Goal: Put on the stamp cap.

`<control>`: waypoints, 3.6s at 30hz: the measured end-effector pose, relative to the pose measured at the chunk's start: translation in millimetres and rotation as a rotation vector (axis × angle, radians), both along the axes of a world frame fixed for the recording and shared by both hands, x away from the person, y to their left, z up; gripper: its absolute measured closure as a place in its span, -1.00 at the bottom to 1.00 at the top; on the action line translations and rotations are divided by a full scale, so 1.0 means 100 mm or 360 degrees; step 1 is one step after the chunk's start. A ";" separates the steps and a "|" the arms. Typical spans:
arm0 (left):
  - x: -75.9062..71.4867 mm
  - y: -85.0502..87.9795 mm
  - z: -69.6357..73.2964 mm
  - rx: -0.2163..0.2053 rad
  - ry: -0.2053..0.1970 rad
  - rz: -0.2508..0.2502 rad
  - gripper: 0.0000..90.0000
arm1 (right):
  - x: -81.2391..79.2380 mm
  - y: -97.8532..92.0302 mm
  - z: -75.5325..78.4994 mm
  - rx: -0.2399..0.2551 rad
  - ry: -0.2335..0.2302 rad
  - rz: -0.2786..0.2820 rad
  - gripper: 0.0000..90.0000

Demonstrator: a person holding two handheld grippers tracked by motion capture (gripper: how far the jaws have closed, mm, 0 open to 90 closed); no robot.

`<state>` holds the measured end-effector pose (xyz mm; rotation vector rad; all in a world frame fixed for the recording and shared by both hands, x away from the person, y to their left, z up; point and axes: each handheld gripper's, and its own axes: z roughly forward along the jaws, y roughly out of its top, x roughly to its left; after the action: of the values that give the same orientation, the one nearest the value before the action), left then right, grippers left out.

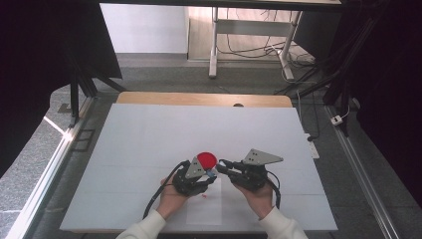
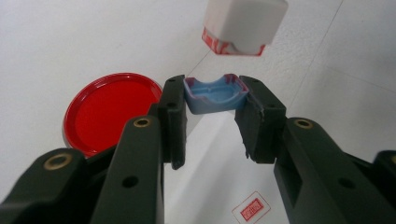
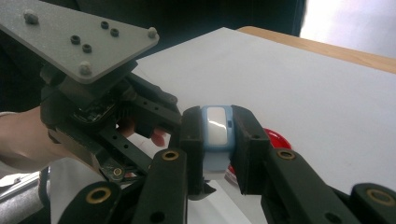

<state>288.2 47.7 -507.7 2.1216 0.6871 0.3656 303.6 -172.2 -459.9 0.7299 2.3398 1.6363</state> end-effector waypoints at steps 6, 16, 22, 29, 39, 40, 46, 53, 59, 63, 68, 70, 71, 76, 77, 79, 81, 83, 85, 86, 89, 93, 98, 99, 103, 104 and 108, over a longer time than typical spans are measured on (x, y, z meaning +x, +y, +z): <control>0.00 -0.02 0.00 0.0004 0.0000 -0.0005 0.41 | -0.01 0.03 -0.02 -0.0013 0.0001 -0.0012 0.66; -0.01 -0.03 -0.01 0.0010 -0.0005 -0.0004 0.41 | -0.03 0.07 -0.03 -0.0011 0.0016 -0.0036 0.66; -0.01 -0.03 -0.01 0.0014 -0.0010 -0.0001 0.41 | -0.03 0.08 -0.04 -0.0003 0.0033 -0.0058 0.66; -0.02 -0.03 -0.01 0.0016 -0.0019 0.0000 0.41 | -0.03 0.09 -0.05 -0.0013 0.0058 -0.0077 0.66; -0.03 -0.04 -0.01 0.0026 -0.0042 0.0003 0.41 | -0.04 0.12 -0.08 -0.0030 0.0097 -0.0116 0.66; -0.03 -0.04 -0.01 0.0028 -0.0043 0.0003 0.41 | -0.04 0.12 -0.08 -0.0031 0.0099 -0.0118 0.66; -0.04 -0.05 -0.01 0.0038 -0.0060 0.0010 0.41 | -0.03 0.12 -0.08 -0.0021 0.0117 -0.0126 0.66; -0.05 -0.05 -0.01 0.0043 -0.0075 0.0015 0.41 | -0.02 0.11 -0.09 0.0020 0.0165 -0.0138 0.66; -0.06 -0.06 -0.01 0.0044 -0.0090 0.0014 0.41 | 0.00 0.08 -0.11 0.0080 0.0241 -0.0144 0.66; -0.07 -0.06 0.00 0.0046 -0.0102 0.0016 0.42 | 0.01 0.07 -0.11 0.0095 0.0248 -0.0144 0.66; -0.07 -0.07 -0.01 0.0078 -0.0119 0.0018 0.42 | -0.01 0.10 -0.09 0.0023 0.0205 -0.0143 0.66; -0.08 -0.08 -0.01 0.0090 -0.0123 0.0024 0.42 | -0.03 0.13 -0.08 -0.0017 0.0173 -0.0142 0.67; -0.08 -0.08 -0.01 0.0095 -0.0127 0.0021 0.42 | -0.04 0.14 -0.08 -0.0030 0.0160 -0.0144 0.67; -0.09 -0.09 -0.01 0.0137 -0.0130 0.0019 0.42 | -0.03 0.14 -0.10 -0.0030 0.0185 -0.0136 0.67; -0.09 -0.09 0.00 0.0138 -0.0130 0.0019 0.42 | -0.03 0.14 -0.10 -0.0025 0.0189 -0.0135 0.67; -0.09 -0.09 -0.01 0.0126 -0.0123 0.0026 0.42 | -0.03 0.14 -0.10 -0.0028 0.0185 -0.0135 0.67; -0.09 -0.09 0.00 0.0134 -0.0120 0.0026 0.42 | -0.04 0.15 -0.10 -0.0036 0.0178 -0.0132 0.67; -0.10 -0.09 0.00 0.0131 -0.0120 0.0030 0.42 | -0.04 0.16 -0.11 -0.0042 0.0181 -0.0127 0.67; -0.10 -0.10 0.01 0.0140 -0.0126 0.0031 0.42 | -0.04 0.16 -0.12 -0.0033 0.0194 -0.0128 0.67; -0.11 -0.10 0.01 0.0137 -0.0126 0.0030 0.42 | -0.04 0.16 -0.12 -0.0029 0.0198 -0.0128 0.67; -0.11 -0.09 0.02 0.0116 -0.0121 0.0031 0.42 | -0.04 0.16 -0.13 -0.0028 0.0211 -0.0122 0.67; -0.12 -0.09 0.03 0.0123 -0.0128 0.0034 0.42 | -0.03 0.16 -0.14 -0.0025 0.0234 -0.0115 0.67; -0.13 -0.09 0.03 0.0114 -0.0147 0.0038 0.42 | -0.02 0.14 -0.14 0.0004 0.0263 -0.0111 0.67; -0.12 -0.09 0.03 0.0116 -0.0146 0.0035 0.42 | -0.02 0.14 -0.14 0.0006 0.0265 -0.0111 0.67; -0.12 -0.09 0.02 0.0127 -0.0147 0.0030 0.42 | -0.01 0.14 -0.14 -0.0007 0.0271 -0.0101 0.67; -0.12 -0.09 0.02 0.0140 -0.0148 0.0026 0.43 | 0.00 0.13 -0.14 -0.0003 0.0272 -0.0101 0.67; -0.12 -0.09 0.01 0.0125 -0.0147 0.0031 0.43 | 0.01 0.11 -0.13 0.0011 0.0274 -0.0101 0.67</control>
<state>276.4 38.9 -506.9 2.1588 0.6497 0.5054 304.2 -160.9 -472.5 0.9722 2.3993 1.6146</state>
